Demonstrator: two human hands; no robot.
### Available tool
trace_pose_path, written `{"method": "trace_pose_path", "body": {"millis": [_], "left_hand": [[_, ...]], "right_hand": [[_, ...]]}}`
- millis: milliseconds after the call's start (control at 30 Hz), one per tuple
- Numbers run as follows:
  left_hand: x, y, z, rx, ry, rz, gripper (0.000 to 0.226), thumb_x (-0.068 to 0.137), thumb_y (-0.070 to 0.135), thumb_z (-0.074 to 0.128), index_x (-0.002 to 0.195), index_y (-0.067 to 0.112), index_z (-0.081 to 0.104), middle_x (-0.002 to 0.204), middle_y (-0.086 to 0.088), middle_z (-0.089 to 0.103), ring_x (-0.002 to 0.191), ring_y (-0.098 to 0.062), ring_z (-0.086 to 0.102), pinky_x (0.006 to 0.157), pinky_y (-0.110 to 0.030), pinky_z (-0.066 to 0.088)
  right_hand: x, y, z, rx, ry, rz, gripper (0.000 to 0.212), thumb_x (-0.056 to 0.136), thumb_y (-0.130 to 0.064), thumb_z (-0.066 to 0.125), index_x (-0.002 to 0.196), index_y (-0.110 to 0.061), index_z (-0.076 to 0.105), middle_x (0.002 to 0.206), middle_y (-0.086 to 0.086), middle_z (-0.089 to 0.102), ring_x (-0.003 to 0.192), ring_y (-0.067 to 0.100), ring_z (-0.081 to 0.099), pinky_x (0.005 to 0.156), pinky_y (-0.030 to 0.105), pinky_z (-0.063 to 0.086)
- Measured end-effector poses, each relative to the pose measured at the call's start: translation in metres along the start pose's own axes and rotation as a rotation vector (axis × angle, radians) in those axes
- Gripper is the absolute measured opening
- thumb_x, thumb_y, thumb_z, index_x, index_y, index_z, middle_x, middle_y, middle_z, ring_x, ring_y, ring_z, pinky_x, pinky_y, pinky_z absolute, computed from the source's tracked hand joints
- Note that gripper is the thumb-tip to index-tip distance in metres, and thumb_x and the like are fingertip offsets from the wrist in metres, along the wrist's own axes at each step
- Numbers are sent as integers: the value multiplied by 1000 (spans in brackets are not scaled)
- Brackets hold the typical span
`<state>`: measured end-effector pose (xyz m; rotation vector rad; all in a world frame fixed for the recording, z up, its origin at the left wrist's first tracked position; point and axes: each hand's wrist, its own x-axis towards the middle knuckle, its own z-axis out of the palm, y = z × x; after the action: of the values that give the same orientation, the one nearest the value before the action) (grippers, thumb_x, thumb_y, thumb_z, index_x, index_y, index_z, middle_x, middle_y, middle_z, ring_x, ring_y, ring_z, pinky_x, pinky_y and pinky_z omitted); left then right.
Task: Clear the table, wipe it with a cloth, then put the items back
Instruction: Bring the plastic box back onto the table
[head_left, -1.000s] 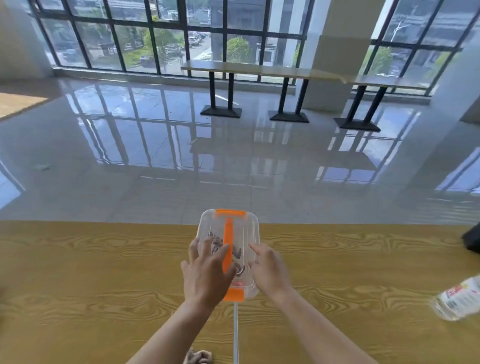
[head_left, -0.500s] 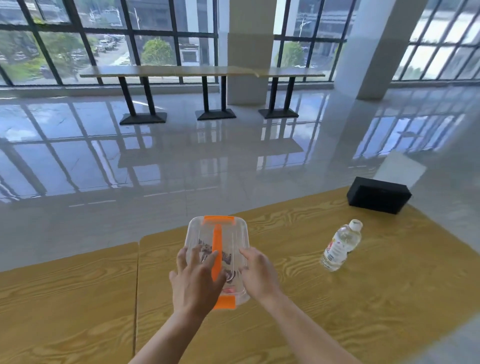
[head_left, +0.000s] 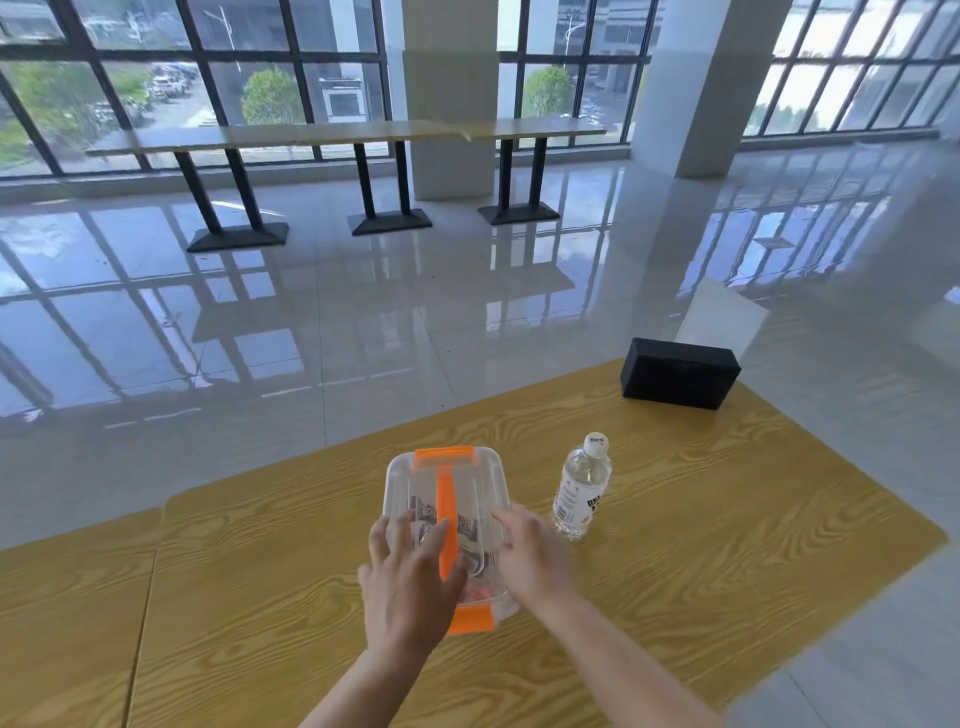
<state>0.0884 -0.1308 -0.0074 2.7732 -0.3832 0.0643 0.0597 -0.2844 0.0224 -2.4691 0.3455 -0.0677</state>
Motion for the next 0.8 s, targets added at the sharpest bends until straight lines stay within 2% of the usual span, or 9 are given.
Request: {"method": "trace_pose_path", "body": {"millis": [267,433,600,667,733,800], "left_hand": [[-7,21,14,4,-58,6,52,90,67,42,138,47,39,153,-4,25,142,-28,8,94,-47,46],[-8,25,23,-1,-75,47,50,90,64,45,137,45,42,152,-4,26,141,-28,9,93,-44,47],[-9,29,20,-10,-120,120,54,89,62,48,139,44,39,155,-3,22,143,-28,5,101,-43,42],[-6,26,18,49,-129,149,56,88,67,44,138,43,40,155,-3,27,144,-29,12,101,-46,41],[1,22,16,116,-118,217,61,83,72,40,133,39,47,148,-5,40,140,-31,29,102,-52,40],[12,19,16,145,-104,316,68,79,76,36,132,36,50,144,-7,46,138,-32,35,109,-56,35]], "right_hand": [[4,27,-5,3,4,28,53,92,0,51,141,-20,48,146,-2,49,130,17,50,101,33,46],[10,38,-7,15,-6,56,52,93,-1,49,141,-21,47,144,-1,51,129,19,50,100,36,47],[15,53,-12,54,-3,85,51,95,-6,53,143,-20,45,140,1,55,127,20,52,98,35,46],[13,59,-12,98,20,86,52,94,-13,58,144,-21,44,140,0,54,128,17,51,100,32,45],[5,65,-11,117,47,69,52,94,-20,62,143,-22,45,141,-2,53,127,13,51,101,29,45],[-5,70,-7,72,61,28,53,94,-29,62,144,-24,44,148,-2,46,135,11,41,107,30,40]]}}
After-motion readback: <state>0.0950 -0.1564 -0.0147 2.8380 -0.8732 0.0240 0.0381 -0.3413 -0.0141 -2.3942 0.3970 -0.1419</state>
